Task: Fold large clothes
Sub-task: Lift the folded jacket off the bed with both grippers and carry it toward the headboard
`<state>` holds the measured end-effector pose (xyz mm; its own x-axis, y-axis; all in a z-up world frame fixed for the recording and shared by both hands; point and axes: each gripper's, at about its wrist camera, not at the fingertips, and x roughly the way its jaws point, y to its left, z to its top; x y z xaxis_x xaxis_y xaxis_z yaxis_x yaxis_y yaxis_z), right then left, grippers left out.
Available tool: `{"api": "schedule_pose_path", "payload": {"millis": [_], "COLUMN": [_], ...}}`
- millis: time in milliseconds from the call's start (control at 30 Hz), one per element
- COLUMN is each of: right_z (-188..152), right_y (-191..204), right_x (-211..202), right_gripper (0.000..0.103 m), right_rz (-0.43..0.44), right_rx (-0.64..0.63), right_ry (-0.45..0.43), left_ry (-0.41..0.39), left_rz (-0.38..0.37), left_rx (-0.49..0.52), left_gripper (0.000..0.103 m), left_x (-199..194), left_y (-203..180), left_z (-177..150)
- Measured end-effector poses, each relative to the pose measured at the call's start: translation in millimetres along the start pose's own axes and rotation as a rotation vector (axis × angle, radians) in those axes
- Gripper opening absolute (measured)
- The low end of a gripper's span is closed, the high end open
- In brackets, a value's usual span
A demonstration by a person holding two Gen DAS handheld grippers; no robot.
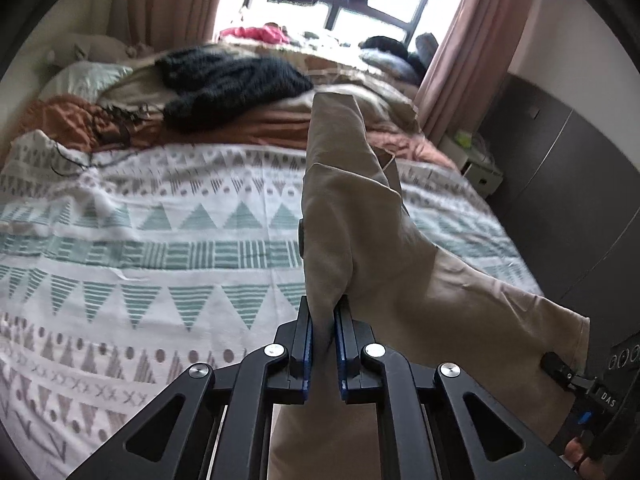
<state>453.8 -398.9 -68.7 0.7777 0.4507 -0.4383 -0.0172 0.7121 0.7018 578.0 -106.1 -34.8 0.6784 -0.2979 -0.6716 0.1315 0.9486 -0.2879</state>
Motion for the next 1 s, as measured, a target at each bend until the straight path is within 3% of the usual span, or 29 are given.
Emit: {"api": "schedule_pose_path", "payload": {"millis": [467, 733, 1000], "right_z": [-40, -69, -112], "right_y": [115, 176, 253], "right_x": [-41, -32, 4], "right_gripper": [0.013, 0.012, 0.012], "right_rz": [0.05, 0.106, 0.125], "right_rx": [-0.135, -0.218, -0.297], "right_ry": [-0.114, -0.084, -0.035], "left_ry": [-0.169, -0.209, -0.252], "left_rz": [-0.012, 0.032, 0.105], "left_rx": [-0.039, -0.087, -0.151], "left_gripper": [0.004, 0.004, 0.004], "left_x": [-128, -177, -225], "left_y": [41, 100, 171], "left_z": [6, 1, 0]}}
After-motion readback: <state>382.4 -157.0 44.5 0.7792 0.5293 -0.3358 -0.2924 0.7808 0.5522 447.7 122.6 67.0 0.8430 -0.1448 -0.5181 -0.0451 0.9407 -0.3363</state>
